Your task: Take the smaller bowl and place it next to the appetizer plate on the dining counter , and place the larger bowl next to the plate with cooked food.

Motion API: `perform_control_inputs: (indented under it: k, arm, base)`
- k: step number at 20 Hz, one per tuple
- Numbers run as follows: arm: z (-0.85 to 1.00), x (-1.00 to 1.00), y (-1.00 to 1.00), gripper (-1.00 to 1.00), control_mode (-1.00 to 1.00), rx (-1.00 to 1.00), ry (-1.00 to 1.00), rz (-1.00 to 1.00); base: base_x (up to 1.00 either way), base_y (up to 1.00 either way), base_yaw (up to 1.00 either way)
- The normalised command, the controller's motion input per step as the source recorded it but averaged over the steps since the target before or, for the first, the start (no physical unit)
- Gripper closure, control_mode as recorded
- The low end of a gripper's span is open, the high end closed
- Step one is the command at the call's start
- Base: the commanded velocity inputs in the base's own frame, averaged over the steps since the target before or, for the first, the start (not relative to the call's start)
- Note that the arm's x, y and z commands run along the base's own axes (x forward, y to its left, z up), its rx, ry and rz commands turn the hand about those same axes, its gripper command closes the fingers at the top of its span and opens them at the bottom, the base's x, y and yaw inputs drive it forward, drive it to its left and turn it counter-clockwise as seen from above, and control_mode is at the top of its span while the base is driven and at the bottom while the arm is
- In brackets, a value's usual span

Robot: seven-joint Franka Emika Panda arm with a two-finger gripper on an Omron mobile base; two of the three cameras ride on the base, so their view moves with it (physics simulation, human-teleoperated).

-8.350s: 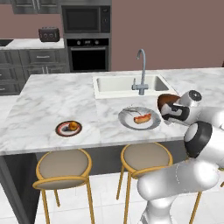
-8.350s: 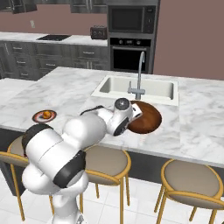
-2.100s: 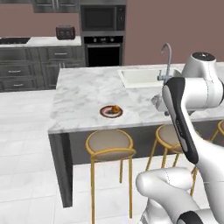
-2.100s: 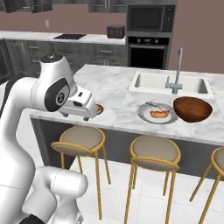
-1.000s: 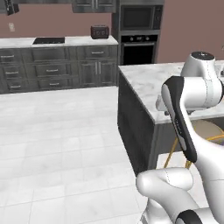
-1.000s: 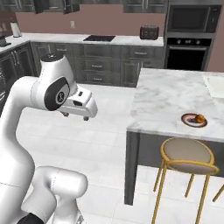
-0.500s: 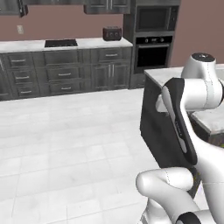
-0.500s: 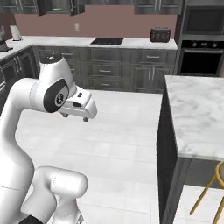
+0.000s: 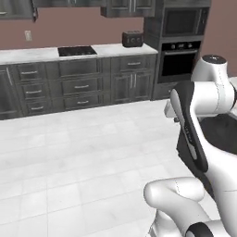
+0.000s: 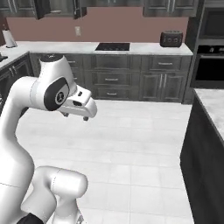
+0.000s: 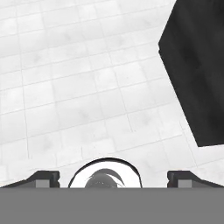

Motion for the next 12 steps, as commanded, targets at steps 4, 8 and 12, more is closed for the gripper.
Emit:
perform_control_inputs:
  k: [4,8,12]
  arm:
    - [0.00,0.00,0.00,-1.00,1.00,0.00,0.00,0.00]
    - [0.00,0.00,0.00,-1.00,1.00,0.00,0.00,0.00]
    - [0.00,0.00,0.00,-1.00,1.00,0.00,0.00,0.00]
  base:
    - [1.00,1.00,-0.13]
    - [1.00,1.00,-0.11]
    - [1.00,1.00,-0.06]
